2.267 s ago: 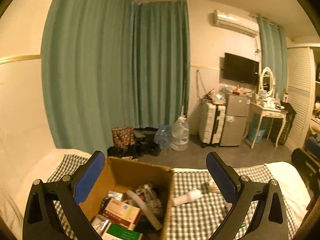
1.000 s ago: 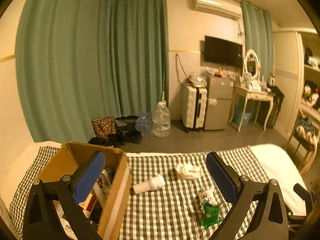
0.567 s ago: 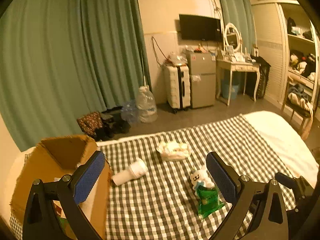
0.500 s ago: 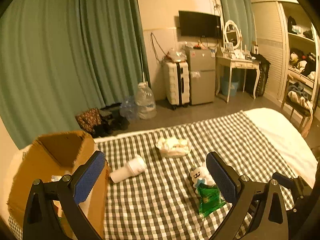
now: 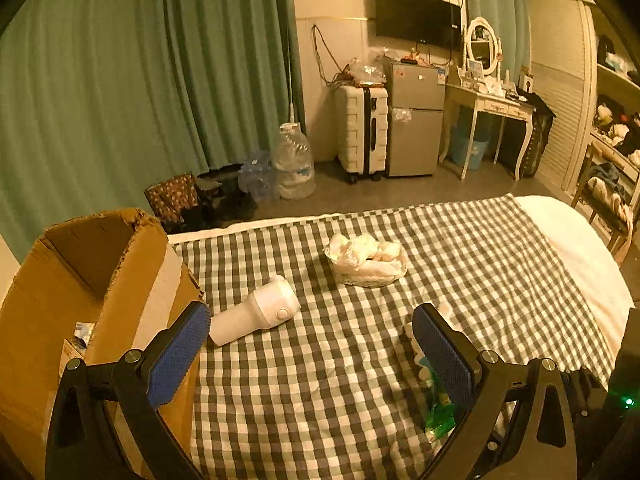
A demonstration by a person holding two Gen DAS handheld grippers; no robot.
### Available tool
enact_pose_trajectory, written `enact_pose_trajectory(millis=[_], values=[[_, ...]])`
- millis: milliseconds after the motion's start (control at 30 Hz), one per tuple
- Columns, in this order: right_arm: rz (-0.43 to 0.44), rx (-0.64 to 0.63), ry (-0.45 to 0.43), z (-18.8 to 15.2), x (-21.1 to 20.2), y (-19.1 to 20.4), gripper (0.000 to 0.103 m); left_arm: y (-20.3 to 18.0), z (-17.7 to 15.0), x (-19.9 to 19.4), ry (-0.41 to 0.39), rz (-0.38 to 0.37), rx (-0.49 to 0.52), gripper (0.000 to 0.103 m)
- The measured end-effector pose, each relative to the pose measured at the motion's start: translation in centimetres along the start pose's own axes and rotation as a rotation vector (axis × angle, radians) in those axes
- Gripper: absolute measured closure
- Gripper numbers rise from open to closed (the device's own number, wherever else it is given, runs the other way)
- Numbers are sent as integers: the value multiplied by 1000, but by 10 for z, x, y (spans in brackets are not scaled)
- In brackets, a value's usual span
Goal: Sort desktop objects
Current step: 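Grasp the green snack packet with the right gripper while the left grasps the white cat plush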
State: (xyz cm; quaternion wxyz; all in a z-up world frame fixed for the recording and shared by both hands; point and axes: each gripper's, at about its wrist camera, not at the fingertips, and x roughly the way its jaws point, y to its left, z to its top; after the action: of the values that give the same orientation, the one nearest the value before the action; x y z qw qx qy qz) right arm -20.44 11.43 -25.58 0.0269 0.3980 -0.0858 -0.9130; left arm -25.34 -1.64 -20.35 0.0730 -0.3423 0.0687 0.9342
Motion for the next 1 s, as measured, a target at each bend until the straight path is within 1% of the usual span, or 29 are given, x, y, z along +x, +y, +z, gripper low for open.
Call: enact_pose_trajectory(millis=[133, 167, 200, 233, 267, 300, 333, 367, 400, 500, 567, 733, 833, 900, 1000], values=[[19, -34, 25, 2, 16, 10, 8, 2, -2, 13, 28, 0, -8, 0], [25, -43, 30, 2, 20, 13, 13, 3, -2, 16, 33, -3, -7, 0], [30, -52, 37, 2, 24, 16, 22, 3, -2, 19, 38, -5, -6, 0], [33, -63, 50, 2, 29, 18, 28, 2, -3, 20, 43, -5, -5, 0], [31, -72, 67, 2, 34, 19, 39, 1, -3, 23, 50, -8, -4, 0], [31, -78, 92, 1, 39, 18, 49, 1, -3, 26, 55, -10, -3, 0], [24, -77, 115, -1, 44, 17, 54, 0, -5, 28, 61, -13, -1, 0], [1, -76, 117, -1, 44, 17, 64, -1, -6, 31, 68, -14, 3, 0], [-23, -73, 116, -1, 43, 14, 65, -3, -8, 35, 77, -15, 8, 0], [-27, -38, 131, 0, 41, 3, 67, -8, -13, 45, 107, -18, 19, 0], [-51, -34, 129, 0, 38, -2, 67, -14, -15, 52, 123, -29, 22, 0], [-124, 8, 124, 2, 29, -27, 68, -34, -16, 64, 140, -93, 18, 0], [-141, 57, 127, 4, 26, -47, 68, -49, -18, 68, 148, -133, 23, 0], [-156, 78, 119, 6, 26, -56, 68, -62, -21, 72, 158, -157, 39, 0], [-191, 93, 108, 10, 21, -68, 68, -80, -29, 81, 183, -144, 94, 0]])
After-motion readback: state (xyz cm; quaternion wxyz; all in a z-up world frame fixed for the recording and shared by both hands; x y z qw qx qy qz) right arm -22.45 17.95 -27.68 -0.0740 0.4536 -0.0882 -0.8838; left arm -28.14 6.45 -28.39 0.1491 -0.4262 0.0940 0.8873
